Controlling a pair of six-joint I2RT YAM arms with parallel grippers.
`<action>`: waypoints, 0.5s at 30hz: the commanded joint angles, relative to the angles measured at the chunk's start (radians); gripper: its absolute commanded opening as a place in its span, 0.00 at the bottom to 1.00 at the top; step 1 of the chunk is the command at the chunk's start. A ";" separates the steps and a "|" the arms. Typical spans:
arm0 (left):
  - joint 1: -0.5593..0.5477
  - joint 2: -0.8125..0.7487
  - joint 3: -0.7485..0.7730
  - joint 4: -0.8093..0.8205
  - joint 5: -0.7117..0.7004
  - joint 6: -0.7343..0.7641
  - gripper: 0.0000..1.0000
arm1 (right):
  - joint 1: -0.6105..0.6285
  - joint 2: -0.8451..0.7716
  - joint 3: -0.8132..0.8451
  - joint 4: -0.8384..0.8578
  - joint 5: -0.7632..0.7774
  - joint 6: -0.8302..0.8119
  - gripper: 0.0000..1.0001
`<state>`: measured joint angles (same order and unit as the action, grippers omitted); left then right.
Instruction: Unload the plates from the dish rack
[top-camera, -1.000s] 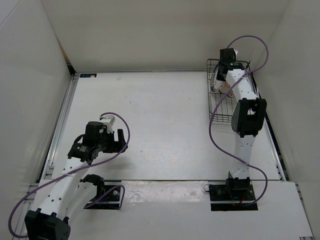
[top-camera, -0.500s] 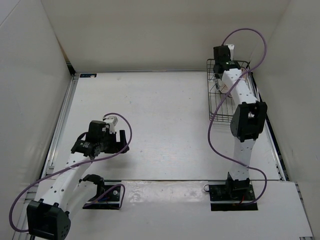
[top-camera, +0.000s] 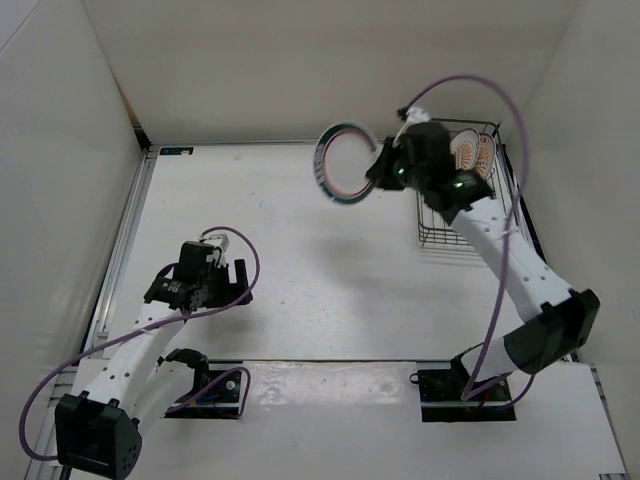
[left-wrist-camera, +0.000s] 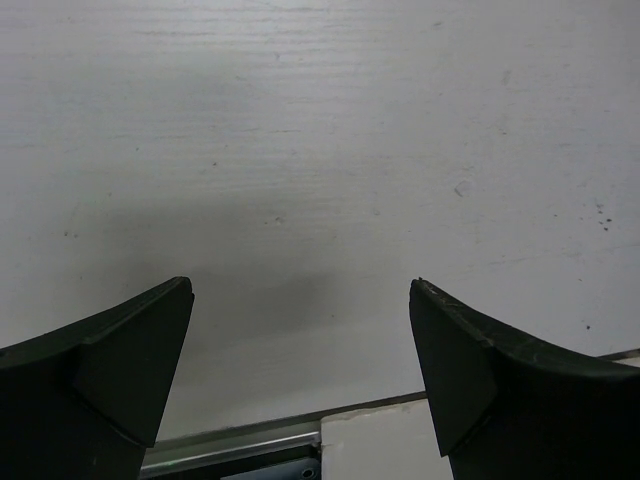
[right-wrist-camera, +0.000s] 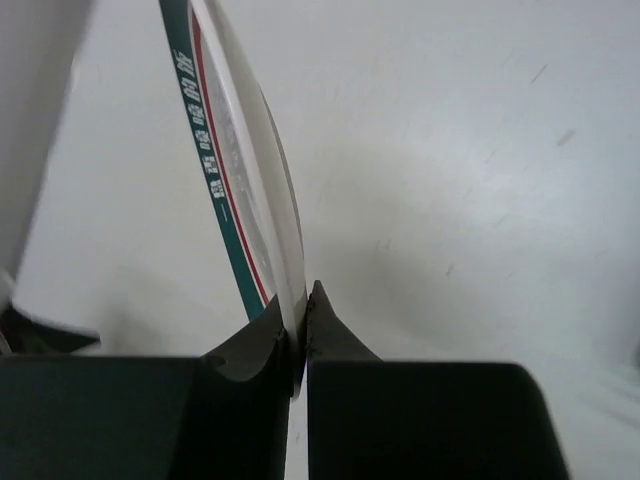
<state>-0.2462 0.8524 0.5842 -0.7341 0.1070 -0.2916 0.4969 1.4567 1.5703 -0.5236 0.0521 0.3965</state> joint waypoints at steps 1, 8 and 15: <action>-0.005 0.040 0.031 -0.042 -0.082 -0.056 1.00 | 0.068 0.074 -0.258 0.160 -0.230 0.107 0.00; -0.005 0.063 0.043 -0.074 -0.159 -0.096 1.00 | 0.198 0.073 -0.551 0.453 -0.308 0.227 0.00; -0.002 0.079 0.049 -0.083 -0.210 -0.119 1.00 | 0.242 0.223 -0.579 0.586 -0.351 0.315 0.00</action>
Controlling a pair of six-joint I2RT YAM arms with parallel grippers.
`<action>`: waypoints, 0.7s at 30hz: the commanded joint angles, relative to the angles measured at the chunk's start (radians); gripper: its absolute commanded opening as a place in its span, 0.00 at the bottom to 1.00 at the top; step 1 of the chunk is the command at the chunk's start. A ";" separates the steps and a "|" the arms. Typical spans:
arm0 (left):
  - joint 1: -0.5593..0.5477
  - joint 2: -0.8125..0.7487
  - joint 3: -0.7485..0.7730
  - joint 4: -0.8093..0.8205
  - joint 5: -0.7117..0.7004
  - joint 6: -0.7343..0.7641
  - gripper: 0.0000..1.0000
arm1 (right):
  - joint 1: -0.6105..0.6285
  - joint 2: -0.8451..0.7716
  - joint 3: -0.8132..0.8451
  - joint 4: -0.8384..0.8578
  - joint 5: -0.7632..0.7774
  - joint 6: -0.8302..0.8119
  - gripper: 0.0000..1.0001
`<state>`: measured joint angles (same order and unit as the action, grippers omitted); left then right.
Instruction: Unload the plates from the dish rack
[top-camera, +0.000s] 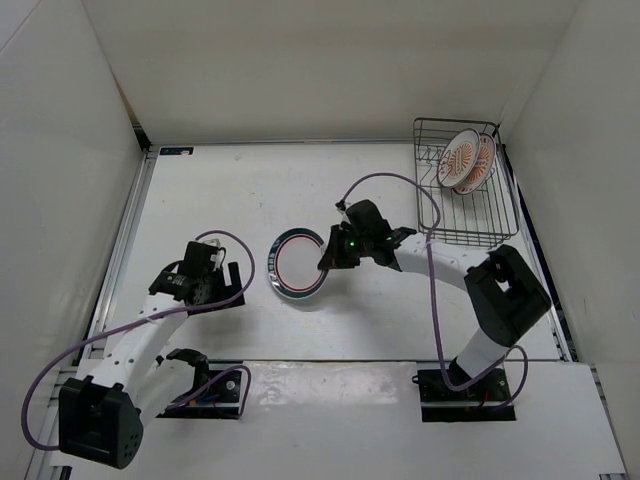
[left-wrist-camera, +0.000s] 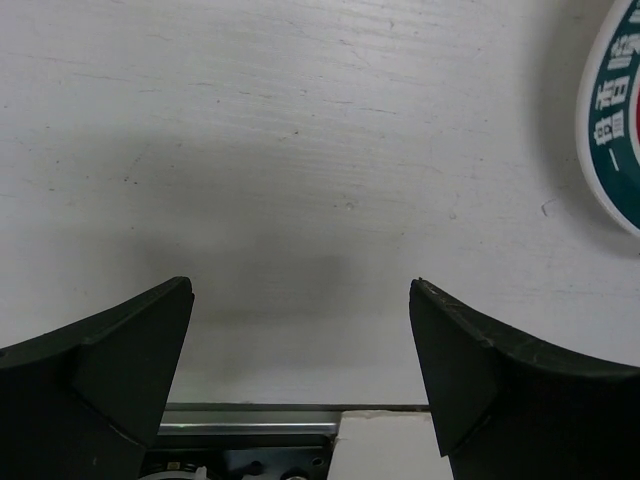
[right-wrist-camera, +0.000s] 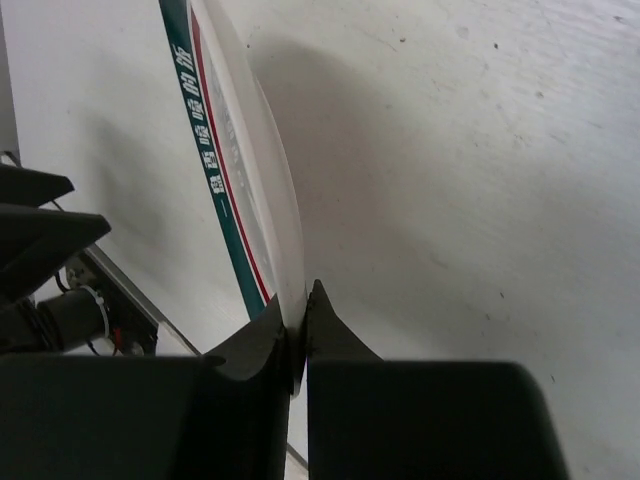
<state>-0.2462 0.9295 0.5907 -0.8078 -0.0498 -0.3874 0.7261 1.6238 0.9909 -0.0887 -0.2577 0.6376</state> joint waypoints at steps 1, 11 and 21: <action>-0.004 0.005 0.046 -0.019 -0.062 -0.024 1.00 | 0.018 0.088 0.006 0.185 -0.038 0.089 0.00; -0.004 0.009 0.038 0.022 0.047 0.039 1.00 | 0.073 0.401 0.253 0.193 -0.077 0.224 0.22; -0.004 -0.024 0.034 0.030 0.091 0.074 1.00 | 0.070 0.377 0.320 -0.079 -0.052 0.163 0.63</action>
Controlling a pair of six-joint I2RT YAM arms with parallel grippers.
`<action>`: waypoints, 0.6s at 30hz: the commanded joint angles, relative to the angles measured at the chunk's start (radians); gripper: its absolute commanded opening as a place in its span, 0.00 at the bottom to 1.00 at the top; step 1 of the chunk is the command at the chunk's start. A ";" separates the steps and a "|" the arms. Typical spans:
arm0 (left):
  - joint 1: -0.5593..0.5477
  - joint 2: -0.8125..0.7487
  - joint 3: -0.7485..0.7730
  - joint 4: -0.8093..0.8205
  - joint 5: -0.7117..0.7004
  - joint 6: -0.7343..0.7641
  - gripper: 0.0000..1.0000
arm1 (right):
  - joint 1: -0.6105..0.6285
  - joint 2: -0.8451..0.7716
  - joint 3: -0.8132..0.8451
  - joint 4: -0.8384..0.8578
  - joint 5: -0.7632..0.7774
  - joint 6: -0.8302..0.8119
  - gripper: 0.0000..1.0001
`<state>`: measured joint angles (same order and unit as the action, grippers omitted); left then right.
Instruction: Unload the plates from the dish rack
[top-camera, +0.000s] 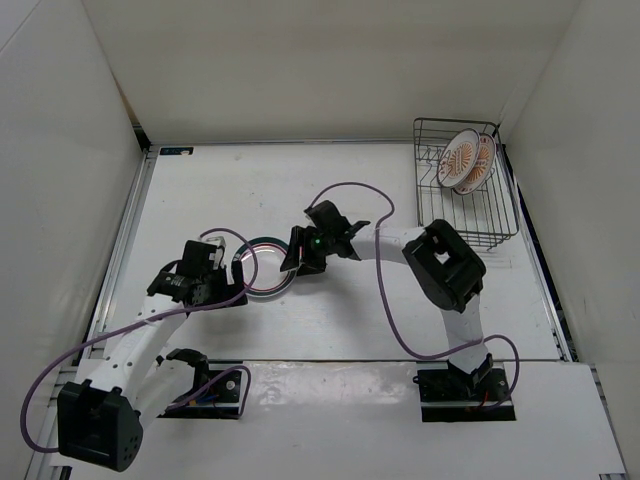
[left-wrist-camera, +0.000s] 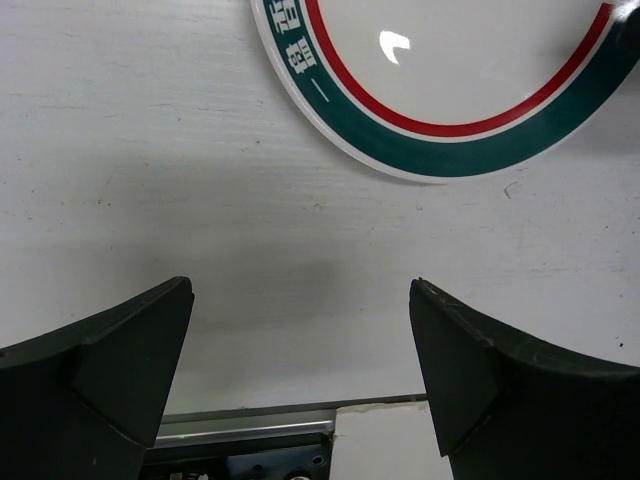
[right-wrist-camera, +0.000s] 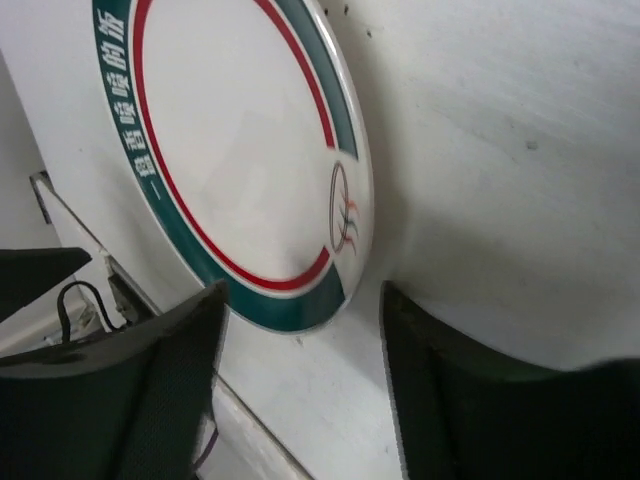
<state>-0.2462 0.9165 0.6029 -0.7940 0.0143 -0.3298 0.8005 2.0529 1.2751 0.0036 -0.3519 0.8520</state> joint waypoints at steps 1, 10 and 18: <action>-0.004 -0.007 0.021 0.013 0.030 0.017 1.00 | -0.004 -0.078 0.055 -0.210 0.048 -0.080 0.65; -0.005 -0.034 0.021 0.010 0.052 0.040 1.00 | -0.061 -0.400 0.362 -0.824 0.564 -0.463 0.90; -0.004 -0.031 0.023 0.026 0.094 0.051 1.00 | -0.436 -0.413 0.590 -0.877 0.945 -0.522 0.90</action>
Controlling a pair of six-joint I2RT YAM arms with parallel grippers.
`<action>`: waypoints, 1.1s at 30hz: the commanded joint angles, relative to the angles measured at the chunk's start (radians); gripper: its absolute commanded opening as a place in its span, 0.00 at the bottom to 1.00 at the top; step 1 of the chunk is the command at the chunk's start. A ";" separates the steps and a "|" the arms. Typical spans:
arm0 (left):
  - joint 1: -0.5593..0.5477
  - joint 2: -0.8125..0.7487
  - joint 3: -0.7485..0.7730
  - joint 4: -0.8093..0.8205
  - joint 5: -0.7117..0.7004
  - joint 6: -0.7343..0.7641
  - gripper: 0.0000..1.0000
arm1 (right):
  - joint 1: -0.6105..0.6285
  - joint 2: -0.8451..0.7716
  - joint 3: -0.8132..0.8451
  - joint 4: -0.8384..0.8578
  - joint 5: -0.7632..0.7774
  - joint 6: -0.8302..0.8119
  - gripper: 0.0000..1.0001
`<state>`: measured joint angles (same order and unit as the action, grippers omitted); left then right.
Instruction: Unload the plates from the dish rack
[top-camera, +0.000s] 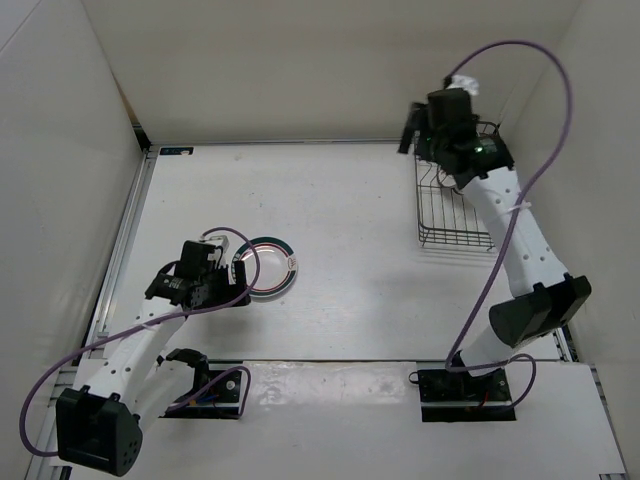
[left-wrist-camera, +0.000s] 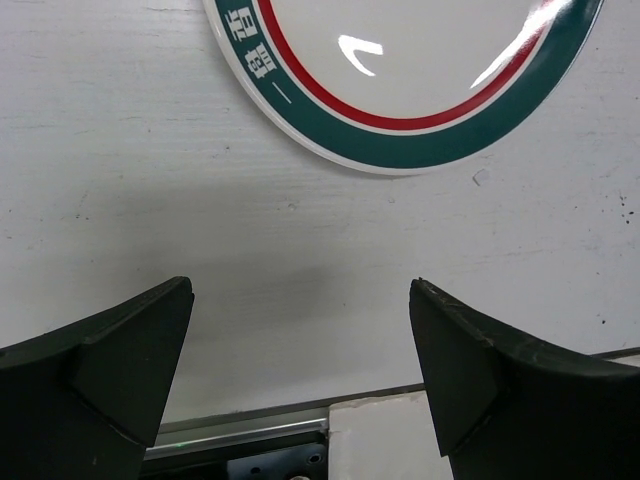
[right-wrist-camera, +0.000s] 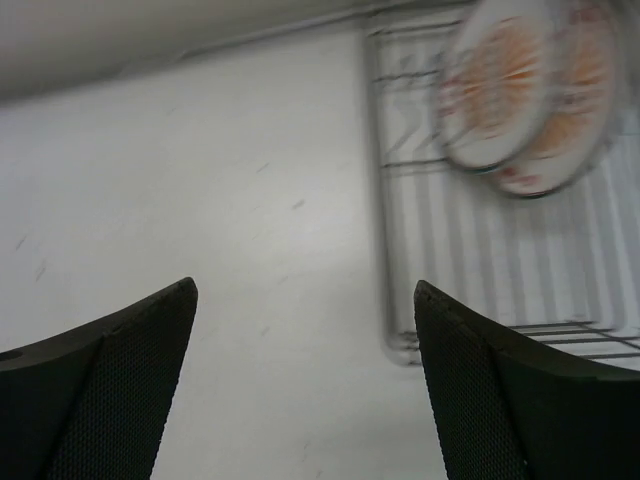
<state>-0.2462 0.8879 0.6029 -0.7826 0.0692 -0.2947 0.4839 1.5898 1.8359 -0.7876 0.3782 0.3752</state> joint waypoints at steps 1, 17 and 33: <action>-0.004 -0.004 0.026 0.011 0.043 0.012 1.00 | -0.151 0.071 0.043 -0.063 0.238 -0.030 0.90; -0.004 -0.076 0.014 0.019 0.050 0.016 1.00 | -0.469 0.426 0.283 0.019 0.034 0.028 0.72; -0.004 -0.037 0.011 0.019 0.053 0.014 1.00 | -0.544 0.604 0.241 0.119 -0.114 -0.033 0.59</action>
<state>-0.2462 0.8455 0.6029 -0.7773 0.1062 -0.2882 -0.0635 2.1941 2.0785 -0.7238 0.2935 0.3676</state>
